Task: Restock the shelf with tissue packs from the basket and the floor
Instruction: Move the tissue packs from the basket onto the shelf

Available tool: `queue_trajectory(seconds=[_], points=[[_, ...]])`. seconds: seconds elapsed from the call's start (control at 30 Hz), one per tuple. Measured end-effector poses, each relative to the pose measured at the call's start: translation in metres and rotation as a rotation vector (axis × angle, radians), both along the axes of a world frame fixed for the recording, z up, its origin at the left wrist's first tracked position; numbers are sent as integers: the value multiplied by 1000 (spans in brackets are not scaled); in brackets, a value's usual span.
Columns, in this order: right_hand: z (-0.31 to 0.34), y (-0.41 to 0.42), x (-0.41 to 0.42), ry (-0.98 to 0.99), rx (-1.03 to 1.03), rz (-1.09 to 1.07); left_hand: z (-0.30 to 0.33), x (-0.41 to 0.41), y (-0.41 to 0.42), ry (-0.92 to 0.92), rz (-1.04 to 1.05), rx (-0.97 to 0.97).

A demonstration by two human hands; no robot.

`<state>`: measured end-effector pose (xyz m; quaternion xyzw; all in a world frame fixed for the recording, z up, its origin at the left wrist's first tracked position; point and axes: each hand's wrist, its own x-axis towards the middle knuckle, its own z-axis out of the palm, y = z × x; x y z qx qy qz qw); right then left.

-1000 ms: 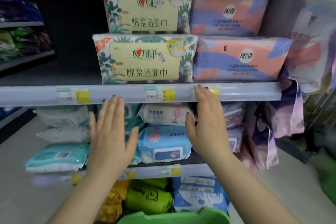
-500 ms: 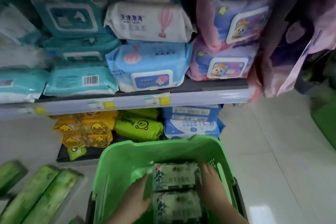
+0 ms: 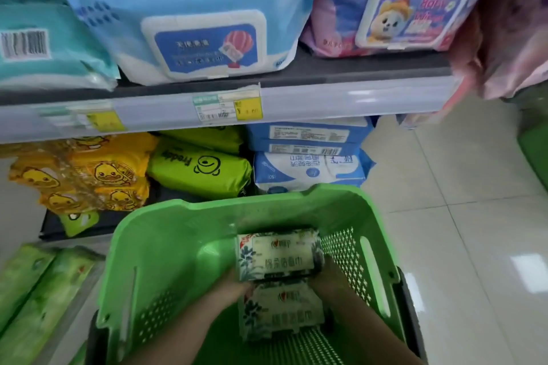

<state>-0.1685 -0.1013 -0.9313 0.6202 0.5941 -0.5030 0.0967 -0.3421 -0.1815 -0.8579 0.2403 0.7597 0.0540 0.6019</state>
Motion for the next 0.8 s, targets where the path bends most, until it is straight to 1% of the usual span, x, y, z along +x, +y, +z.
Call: queue_trajectory(seconds=[0.1, 0.17, 0.23, 0.27, 0.4, 0.5, 0.67, 0.73, 0.8], points=[[-29, 4, 2, 21, -36, -12, -32, -5, 5, -32, 68, -4], [-63, 7, 11, 16, -77, -26, -48, -7, 7, -51, 121, -14], [-93, 10, 19, 58, -103, -49, -60, -8, 10, -61, 195, -29], [-94, 11, 18, 72, -110, -67, -65, -9, 11, -65, 223, -32], [-66, 13, 9, 136, -167, -187, -89, -11, 14, -125, 351, -49], [-53, 15, 5, 156, -209, -227, -95, -8, 13, -115, 423, -58], [-29, 18, -3, 90, -205, -259, -80, -7, 11, -119, 496, -26], [-15, 18, -7, 51, -208, -271, -71, -9, 7, -114, 495, 0], [-1, 15, -7, 64, -215, -267, -58, -11, 1, -107, 478, 21]])
